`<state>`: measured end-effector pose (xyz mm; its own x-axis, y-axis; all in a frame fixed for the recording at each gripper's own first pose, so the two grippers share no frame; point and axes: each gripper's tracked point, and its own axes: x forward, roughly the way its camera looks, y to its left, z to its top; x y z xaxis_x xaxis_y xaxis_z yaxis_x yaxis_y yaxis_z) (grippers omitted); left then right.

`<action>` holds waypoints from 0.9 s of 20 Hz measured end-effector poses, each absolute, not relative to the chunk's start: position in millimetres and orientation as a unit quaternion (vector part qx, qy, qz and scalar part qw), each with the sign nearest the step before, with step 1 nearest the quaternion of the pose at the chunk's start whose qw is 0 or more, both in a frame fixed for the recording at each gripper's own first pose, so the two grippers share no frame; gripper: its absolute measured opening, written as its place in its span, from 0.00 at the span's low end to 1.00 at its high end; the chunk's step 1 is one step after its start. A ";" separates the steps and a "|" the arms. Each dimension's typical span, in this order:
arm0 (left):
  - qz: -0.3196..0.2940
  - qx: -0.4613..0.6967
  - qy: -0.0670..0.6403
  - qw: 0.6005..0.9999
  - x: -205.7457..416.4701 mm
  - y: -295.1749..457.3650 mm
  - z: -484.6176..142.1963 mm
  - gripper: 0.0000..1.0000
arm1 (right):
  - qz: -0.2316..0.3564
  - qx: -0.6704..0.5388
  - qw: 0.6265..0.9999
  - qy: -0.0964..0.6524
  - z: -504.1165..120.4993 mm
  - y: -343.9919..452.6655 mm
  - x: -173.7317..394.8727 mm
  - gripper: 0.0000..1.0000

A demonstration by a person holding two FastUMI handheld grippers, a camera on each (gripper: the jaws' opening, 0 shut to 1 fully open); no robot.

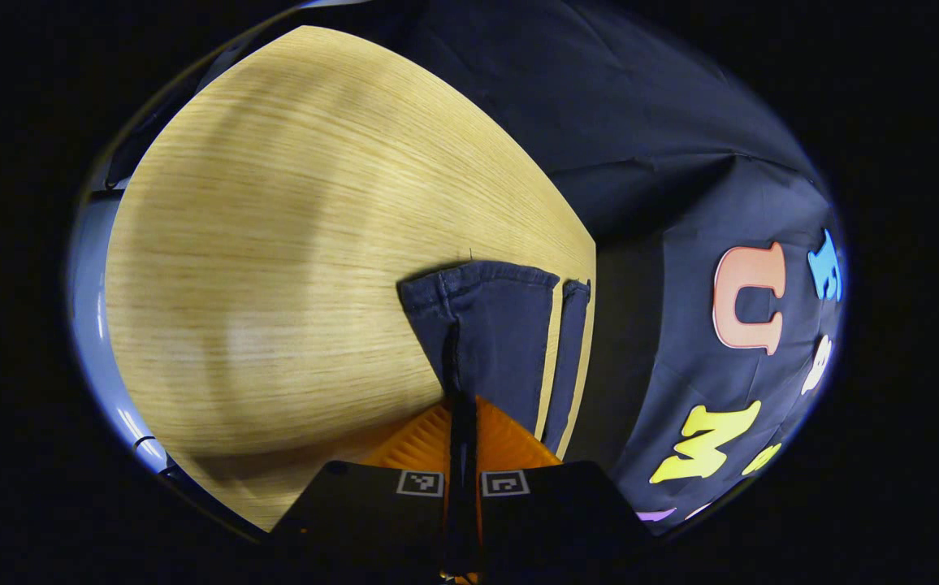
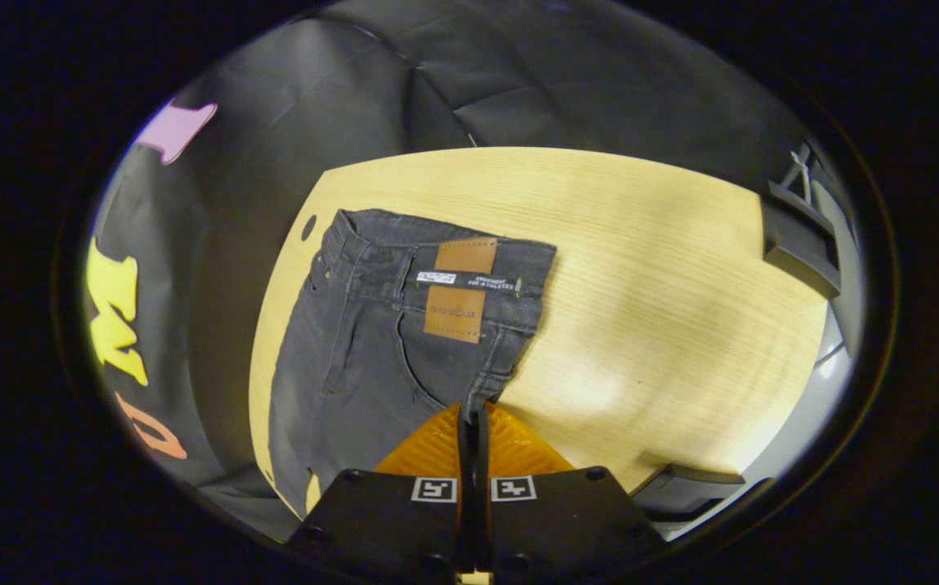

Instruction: Grasp the waist and the cuffs of the jeans and fold them to make the two legs overlap; first hold the waist and fold one-third of the jeans toward the cuffs, then hold the cuffs and fold the remaining one-third in the same direction to finish folding.

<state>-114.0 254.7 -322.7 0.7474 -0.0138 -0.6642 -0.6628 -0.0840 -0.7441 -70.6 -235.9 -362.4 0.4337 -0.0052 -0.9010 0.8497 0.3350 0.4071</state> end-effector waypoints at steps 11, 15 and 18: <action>0.242 -0.697 0.238 0.632 -83.9 259.2 -280.8 0.03 | -0.267 0.513 0.727 0.371 -285.6 -234.6 -42.1 0.01; 0.210 -0.695 0.225 0.649 -47.3 262.7 -242.6 0.03 | -0.240 0.516 0.745 0.349 -256.9 -229.6 -3.3 0.00; 0.194 -0.678 0.229 0.671 -15.9 264.5 -220.8 0.03 | -0.223 0.511 0.759 0.336 -239.1 -229.2 28.2 0.01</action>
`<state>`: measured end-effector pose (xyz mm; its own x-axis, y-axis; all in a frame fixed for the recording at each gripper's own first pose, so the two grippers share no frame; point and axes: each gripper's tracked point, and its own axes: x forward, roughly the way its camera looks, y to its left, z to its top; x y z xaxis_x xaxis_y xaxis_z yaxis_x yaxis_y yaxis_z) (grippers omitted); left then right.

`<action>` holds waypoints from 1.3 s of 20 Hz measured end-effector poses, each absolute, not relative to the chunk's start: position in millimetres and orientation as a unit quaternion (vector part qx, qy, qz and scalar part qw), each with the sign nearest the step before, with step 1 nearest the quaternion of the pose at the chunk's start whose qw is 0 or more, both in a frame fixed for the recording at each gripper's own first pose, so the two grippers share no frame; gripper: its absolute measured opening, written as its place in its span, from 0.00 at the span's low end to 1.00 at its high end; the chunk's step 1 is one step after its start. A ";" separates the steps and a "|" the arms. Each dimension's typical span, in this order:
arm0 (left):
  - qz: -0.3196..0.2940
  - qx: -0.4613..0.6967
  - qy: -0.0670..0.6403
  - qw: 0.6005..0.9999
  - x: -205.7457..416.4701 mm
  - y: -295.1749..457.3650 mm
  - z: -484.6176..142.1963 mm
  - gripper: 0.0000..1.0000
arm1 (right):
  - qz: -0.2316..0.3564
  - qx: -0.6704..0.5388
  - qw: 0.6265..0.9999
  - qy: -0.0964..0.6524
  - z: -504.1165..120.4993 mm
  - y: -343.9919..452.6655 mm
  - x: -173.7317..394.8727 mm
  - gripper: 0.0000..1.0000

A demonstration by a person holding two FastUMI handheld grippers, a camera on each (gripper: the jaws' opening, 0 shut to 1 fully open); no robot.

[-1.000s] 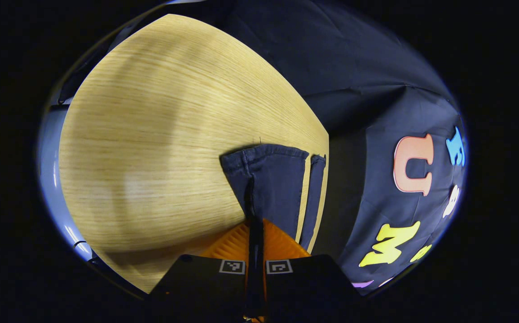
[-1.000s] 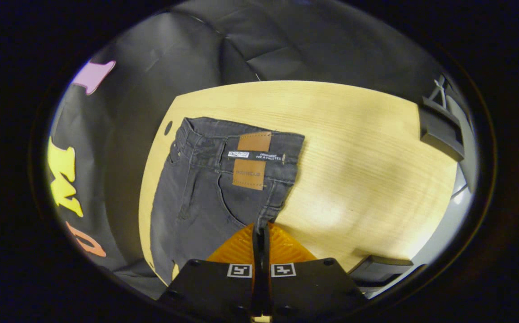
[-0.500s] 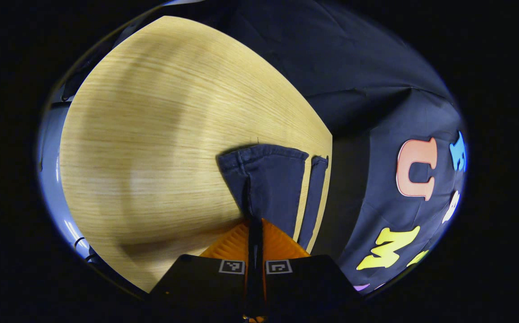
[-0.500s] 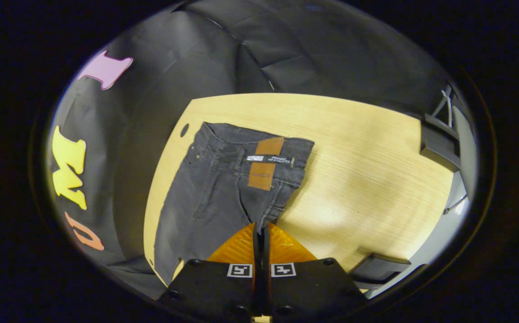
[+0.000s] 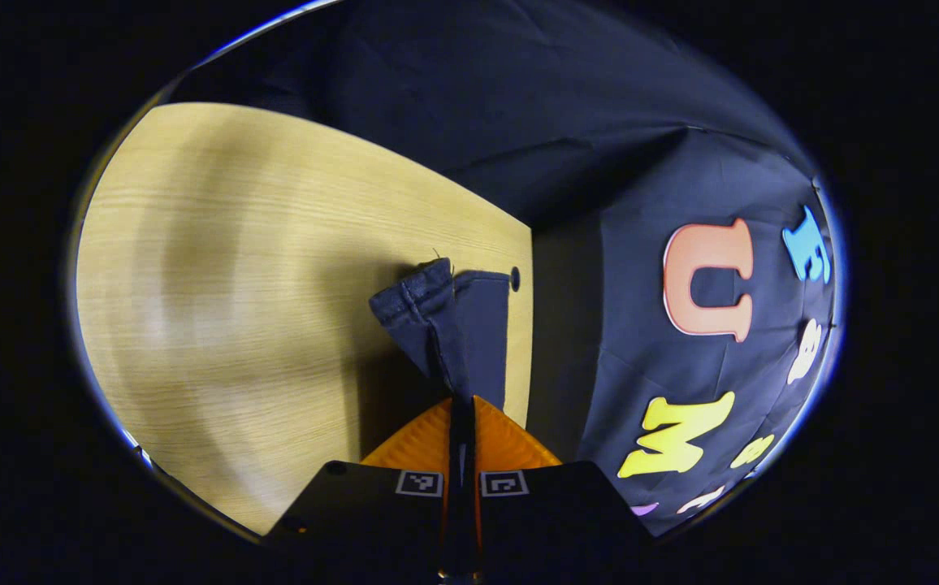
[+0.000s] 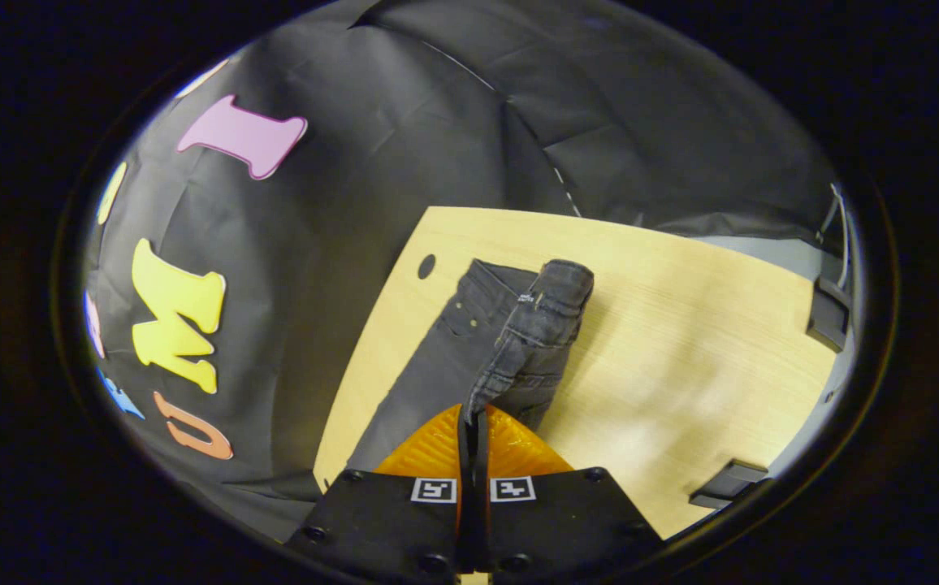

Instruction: Grasp the waist and the cuffs of the jeans and fold them to make the two legs overlap; first hold the waist and fold one-third of the jeans toward the cuffs, then hold the cuffs and fold the remaining one-third in the same direction to finish folding.

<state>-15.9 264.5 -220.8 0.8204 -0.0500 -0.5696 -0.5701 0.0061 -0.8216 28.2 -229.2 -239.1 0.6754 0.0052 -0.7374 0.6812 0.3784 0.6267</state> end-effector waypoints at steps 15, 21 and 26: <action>0.200 -0.612 0.292 0.707 167.0 273.1 -258.1 0.03 | -0.222 0.476 0.792 0.310 -265.1 -243.7 190.9 0.01; 0.207 -0.588 0.323 0.712 227.0 265.7 -299.0 0.03 | -0.248 0.485 0.773 0.326 -310.2 -250.8 227.4 0.00; 0.221 -0.581 0.340 0.706 244.2 267.9 -332.6 0.03 | -0.268 0.475 0.762 0.349 -347.9 -253.5 238.4 0.00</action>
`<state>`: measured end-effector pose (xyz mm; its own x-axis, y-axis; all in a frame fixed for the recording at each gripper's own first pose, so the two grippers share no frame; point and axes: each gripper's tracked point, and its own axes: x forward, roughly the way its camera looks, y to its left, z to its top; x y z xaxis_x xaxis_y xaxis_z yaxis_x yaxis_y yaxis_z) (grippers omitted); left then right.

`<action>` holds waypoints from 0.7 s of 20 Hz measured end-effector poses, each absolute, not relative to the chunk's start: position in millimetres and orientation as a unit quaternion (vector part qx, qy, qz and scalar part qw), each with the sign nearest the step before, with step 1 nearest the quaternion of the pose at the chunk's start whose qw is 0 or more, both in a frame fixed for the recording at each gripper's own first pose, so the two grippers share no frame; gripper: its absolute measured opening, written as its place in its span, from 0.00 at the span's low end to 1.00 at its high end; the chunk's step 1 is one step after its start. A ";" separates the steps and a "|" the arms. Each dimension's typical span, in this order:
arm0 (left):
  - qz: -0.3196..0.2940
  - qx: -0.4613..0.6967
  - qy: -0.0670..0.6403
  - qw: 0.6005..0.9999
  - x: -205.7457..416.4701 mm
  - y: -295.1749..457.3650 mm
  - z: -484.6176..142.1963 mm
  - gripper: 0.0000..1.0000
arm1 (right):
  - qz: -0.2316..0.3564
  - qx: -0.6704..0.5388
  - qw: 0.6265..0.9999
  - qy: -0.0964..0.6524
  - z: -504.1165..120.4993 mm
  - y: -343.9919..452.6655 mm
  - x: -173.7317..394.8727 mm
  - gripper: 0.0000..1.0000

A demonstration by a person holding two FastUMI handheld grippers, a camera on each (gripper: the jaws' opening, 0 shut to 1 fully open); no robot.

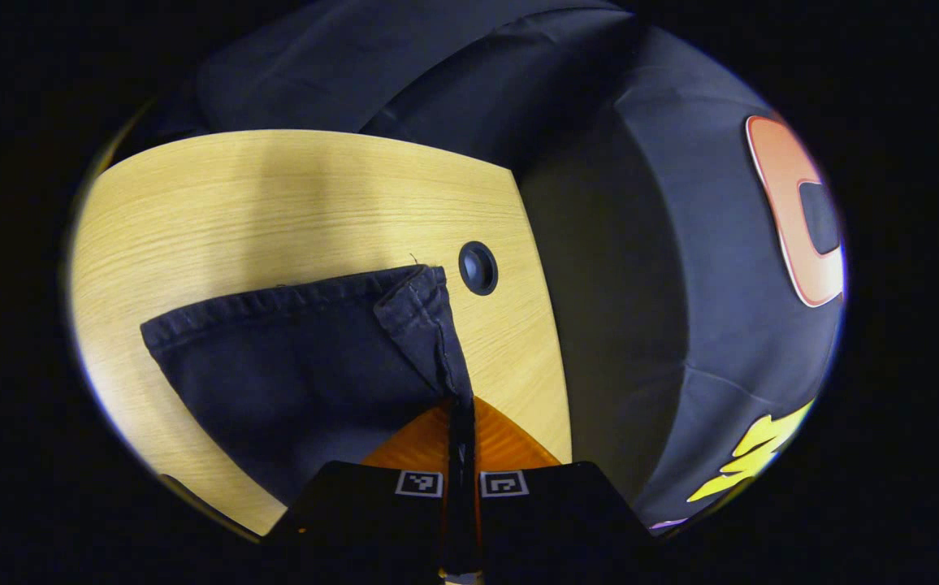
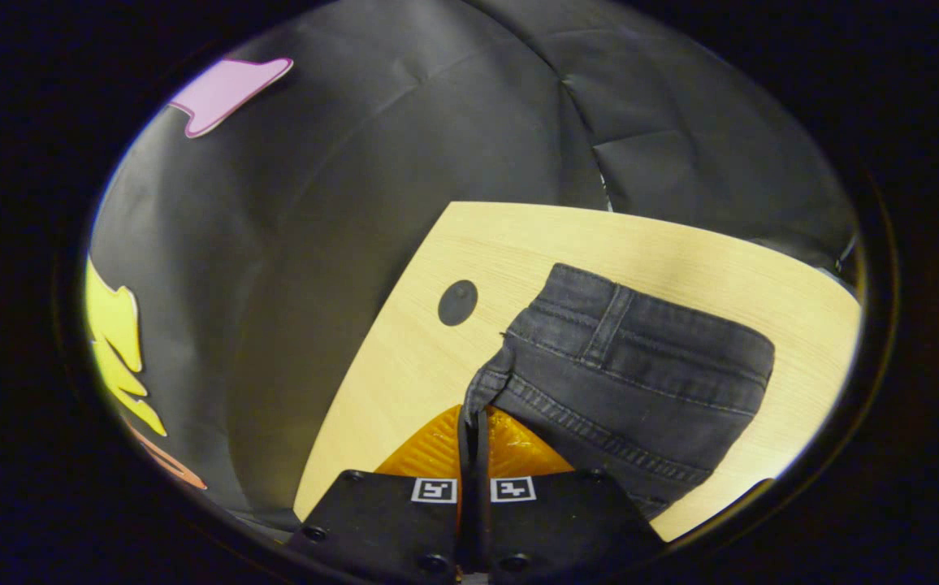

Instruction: Grasp the waist and the cuffs of the jeans and fold them to make the two legs overlap; first hold the waist and fold one-third of the jeans toward the cuffs, then hold the cuffs and fold the remaining one-third in the same direction to finish folding.

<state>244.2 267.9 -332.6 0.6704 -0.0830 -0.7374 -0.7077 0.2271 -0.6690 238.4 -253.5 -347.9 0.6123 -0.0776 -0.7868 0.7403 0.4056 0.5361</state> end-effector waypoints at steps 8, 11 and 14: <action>0.222 -0.504 0.325 0.769 253.9 274.3 -337.6 0.33 | -0.271 0.469 0.767 0.344 -357.0 -246.9 248.1 0.24; 0.195 -0.432 0.310 0.824 256.3 279.7 -302.3 0.87 | -0.266 0.422 0.795 0.346 -347.1 -250.2 251.6 0.85; 0.173 -0.383 0.312 0.852 255.6 268.7 -277.0 0.99 | -0.248 0.380 0.825 0.337 -327.7 -243.5 253.8 0.96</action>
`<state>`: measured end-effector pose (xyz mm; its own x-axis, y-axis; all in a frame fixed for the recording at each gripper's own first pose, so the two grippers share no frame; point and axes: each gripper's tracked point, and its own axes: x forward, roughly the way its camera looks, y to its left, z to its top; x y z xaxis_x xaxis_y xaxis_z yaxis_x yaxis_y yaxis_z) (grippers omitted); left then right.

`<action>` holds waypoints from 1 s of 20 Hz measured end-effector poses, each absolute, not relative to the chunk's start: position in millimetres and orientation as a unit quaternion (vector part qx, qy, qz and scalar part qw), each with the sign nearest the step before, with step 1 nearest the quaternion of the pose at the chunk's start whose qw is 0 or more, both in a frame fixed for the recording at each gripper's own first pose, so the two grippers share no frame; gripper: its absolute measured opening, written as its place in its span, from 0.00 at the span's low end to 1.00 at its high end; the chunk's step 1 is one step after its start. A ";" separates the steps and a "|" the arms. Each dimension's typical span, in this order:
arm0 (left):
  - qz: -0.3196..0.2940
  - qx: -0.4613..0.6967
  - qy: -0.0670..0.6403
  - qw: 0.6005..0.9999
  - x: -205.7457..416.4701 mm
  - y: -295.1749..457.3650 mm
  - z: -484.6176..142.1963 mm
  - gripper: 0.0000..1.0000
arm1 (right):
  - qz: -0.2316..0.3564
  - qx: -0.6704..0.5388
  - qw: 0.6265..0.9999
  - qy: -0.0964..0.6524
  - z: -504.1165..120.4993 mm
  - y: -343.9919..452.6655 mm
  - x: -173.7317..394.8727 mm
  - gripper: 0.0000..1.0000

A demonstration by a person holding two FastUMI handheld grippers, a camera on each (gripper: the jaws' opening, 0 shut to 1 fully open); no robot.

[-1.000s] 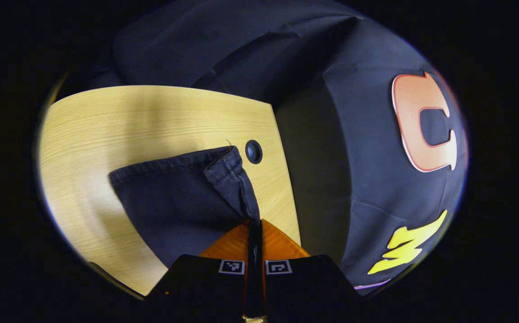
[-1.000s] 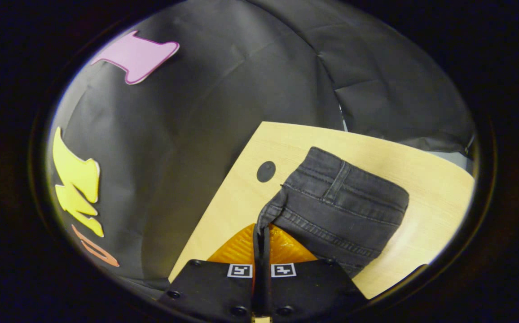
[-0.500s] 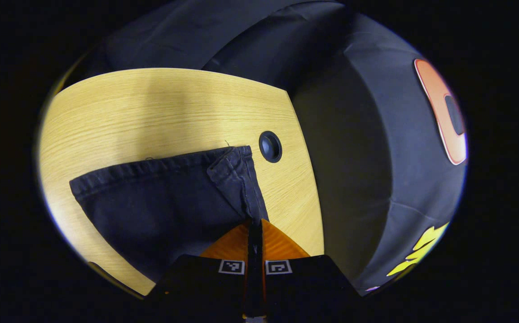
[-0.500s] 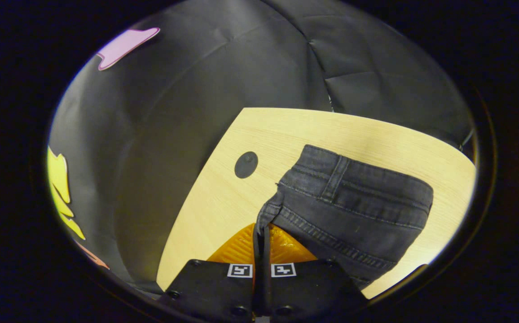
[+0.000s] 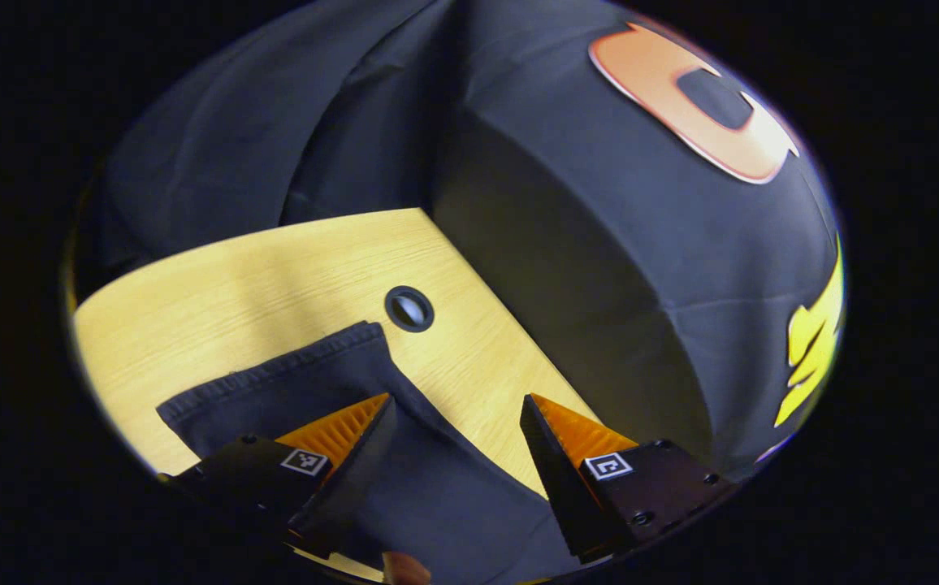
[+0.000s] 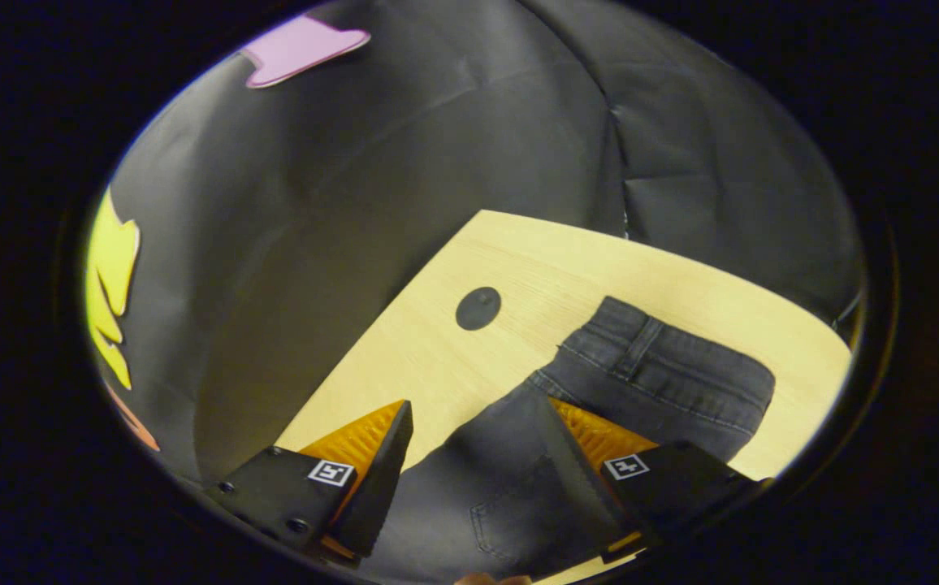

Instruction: Grasp the waist and the cuffs of the jeans and fold them to make the two legs overlap; first hold the waist and fold one-third of the jeans toward the cuffs, then hold the cuffs and fold the remaining one-third in the same direction to finish folding.

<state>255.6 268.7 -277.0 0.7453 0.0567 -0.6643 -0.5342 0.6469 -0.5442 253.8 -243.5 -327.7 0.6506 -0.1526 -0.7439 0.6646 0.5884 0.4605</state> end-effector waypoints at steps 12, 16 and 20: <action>0.100 -0.056 0.128 0.985 185.3 208.2 -61.3 0.98 | -0.231 0.283 0.876 0.314 -263.1 -288.3 123.2 0.98; 0.066 -0.034 0.094 0.993 136.1 172.4 -12.5 0.99 | -0.251 0.372 0.825 0.343 -305.3 -293.5 81.7 0.98; 0.034 0.009 0.066 0.997 94.4 128.6 23.8 0.93 | -0.260 0.486 0.760 0.343 -334.7 -292.8 71.5 0.93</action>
